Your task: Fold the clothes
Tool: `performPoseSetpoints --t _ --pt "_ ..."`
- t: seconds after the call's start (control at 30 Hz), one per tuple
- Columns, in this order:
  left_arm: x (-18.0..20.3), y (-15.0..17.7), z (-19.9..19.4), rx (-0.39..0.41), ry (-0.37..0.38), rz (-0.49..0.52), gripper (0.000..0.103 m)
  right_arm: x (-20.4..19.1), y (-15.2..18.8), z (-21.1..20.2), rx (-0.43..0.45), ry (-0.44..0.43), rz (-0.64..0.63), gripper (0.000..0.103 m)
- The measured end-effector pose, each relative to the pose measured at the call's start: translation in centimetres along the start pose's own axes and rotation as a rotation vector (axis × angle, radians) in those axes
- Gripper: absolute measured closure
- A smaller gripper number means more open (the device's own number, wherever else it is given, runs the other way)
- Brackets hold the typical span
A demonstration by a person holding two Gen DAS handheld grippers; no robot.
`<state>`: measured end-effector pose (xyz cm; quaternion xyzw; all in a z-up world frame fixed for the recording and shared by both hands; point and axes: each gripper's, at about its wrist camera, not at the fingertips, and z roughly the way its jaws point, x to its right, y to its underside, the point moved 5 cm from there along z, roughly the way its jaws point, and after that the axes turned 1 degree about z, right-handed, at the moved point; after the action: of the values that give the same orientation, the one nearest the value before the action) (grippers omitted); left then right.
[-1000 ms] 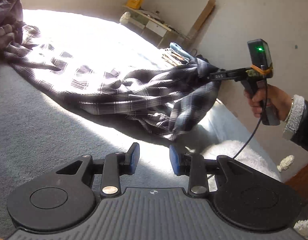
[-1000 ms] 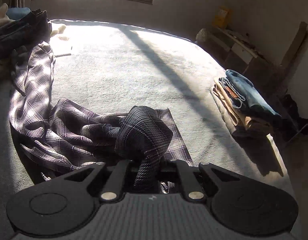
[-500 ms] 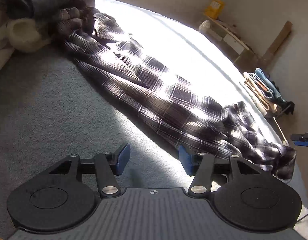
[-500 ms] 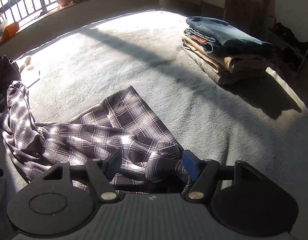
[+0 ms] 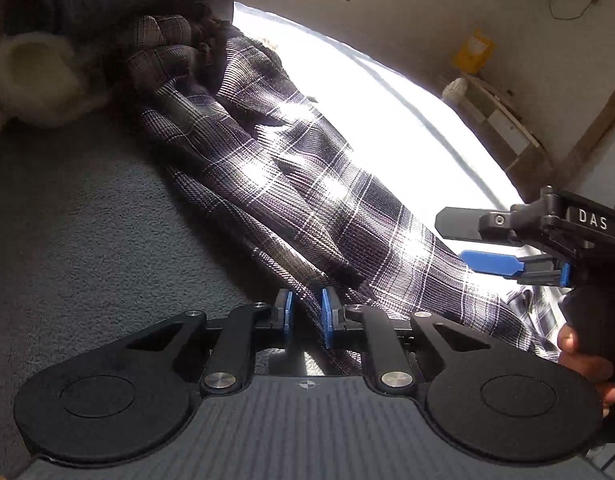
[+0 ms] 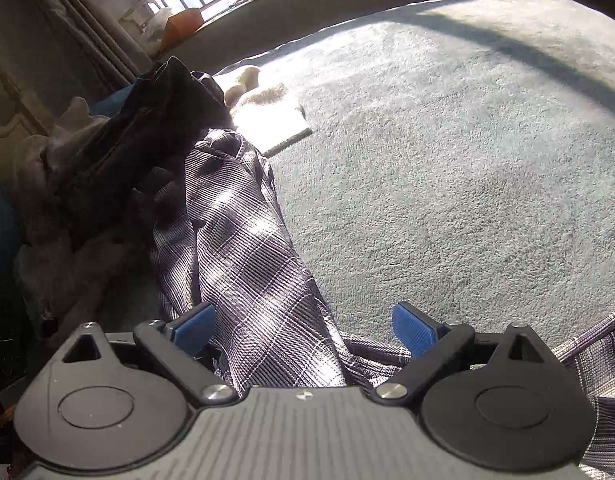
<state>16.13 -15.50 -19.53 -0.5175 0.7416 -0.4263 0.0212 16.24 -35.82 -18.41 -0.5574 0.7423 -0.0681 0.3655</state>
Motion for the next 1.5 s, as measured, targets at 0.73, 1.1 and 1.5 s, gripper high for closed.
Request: performPoseSetpoints --t 0.73,1.1,1.5 --pt "4.2 10.1 -11.7 -0.053 0.334 0.268 0.101 -8.8 14.0 -8.2 -0.322 -0.21 -0.383 0.093" --pt "3.5 15.0 -16.3 -0.191 0.372 0.319 0.087 -10.3 18.0 -13.4 -0.398 -0.093 -0.535 0.051" --pt "-2.3 10.5 -17.8 -0.007 0.175 0.042 0.081 -7.0 8.7 -2.4 -0.12 0.08 -0.129 0.084"
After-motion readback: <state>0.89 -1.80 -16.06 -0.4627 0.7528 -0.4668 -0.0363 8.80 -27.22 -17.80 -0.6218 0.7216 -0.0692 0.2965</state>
